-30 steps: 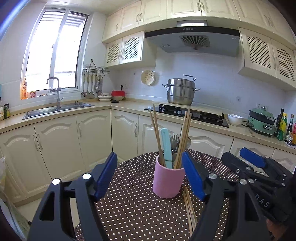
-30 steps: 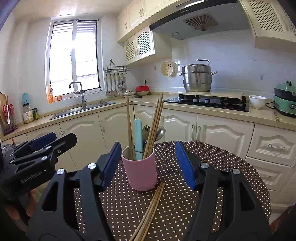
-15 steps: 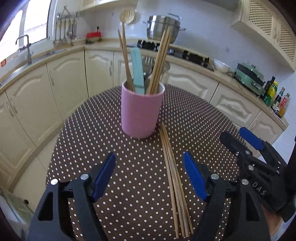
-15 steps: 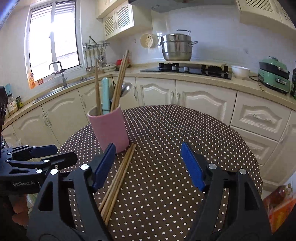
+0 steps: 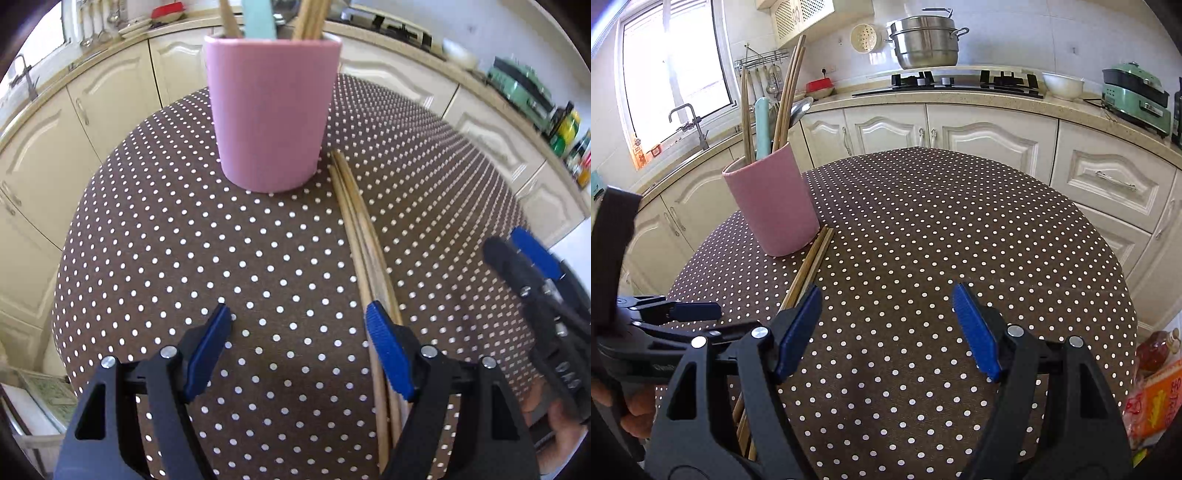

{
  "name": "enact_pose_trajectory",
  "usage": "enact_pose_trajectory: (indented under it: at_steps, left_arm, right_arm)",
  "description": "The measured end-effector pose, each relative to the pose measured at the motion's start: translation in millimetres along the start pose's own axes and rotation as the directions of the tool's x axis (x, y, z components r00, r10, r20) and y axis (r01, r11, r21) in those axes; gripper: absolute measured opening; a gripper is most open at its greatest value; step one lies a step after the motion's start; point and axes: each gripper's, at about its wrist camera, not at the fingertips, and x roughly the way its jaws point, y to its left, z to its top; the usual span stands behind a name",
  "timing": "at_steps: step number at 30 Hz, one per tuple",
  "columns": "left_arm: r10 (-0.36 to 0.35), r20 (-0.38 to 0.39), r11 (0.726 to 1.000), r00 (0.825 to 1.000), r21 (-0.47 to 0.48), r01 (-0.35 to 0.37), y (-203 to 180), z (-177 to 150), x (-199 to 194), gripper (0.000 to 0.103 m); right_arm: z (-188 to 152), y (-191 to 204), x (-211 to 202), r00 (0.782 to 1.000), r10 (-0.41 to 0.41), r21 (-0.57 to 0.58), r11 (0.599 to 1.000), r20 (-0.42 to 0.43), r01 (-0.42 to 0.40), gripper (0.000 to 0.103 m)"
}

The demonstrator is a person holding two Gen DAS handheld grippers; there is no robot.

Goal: Organize utensils
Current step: 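Move both open tools back down to the chopstick pile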

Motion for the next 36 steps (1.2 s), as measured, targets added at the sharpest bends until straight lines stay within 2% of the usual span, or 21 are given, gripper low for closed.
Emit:
enact_pose_trajectory:
  at_steps: [5, 12, 20, 22, 27, 29, 36]
  left_arm:
    - [0.027, 0.007, 0.999, 1.000, 0.031, -0.027, -10.8, 3.9, 5.3, 0.074]
    - [0.051, 0.001, 0.998, 0.999, 0.048, -0.051, -27.7, 26.0, 14.4, 0.074]
    - [0.068, -0.005, 0.996, 0.998, 0.056, -0.068, -16.8, 30.3, 9.8, 0.075]
    - [0.113, -0.020, 0.991, 0.993, 0.070, -0.111, -10.0, 27.1, 10.4, 0.075]
    - [0.042, 0.017, 0.999, 0.999, 0.003, -0.042, 0.0, 33.7, 1.3, 0.075]
    - [0.007, 0.015, 1.000, 1.000, 0.012, -0.007, 1.0, 34.9, -1.9, 0.075]
    - [0.033, -0.010, 0.997, 0.999, 0.068, -0.033, -12.0, 40.7, 6.6, 0.075]
  right_arm:
    - [-1.0, -2.1, 0.0, 1.000, 0.002, 0.010, 1.000, -0.006, -0.002, 0.073]
    - [0.8, -3.7, 2.2, 1.000, 0.005, 0.018, 1.000, -0.014, -0.005, 0.073]
    - [0.2, -4.0, 3.3, 1.000, 0.002, 0.029, 1.000, -0.024, -0.002, 0.073]
    - [0.6, -3.8, 4.0, 1.000, 0.000, 0.028, 1.000, -0.026, 0.001, 0.073]
    - [0.6, -3.5, 6.1, 0.999, -0.002, 0.024, 1.000, -0.033, 0.003, 0.073]
    - [0.2, -3.5, 6.6, 0.999, -0.004, 0.028, 1.000, -0.039, 0.005, 0.073]
    - [0.3, -3.8, 6.9, 0.999, -0.004, 0.030, 1.000, -0.043, 0.005, 0.073]
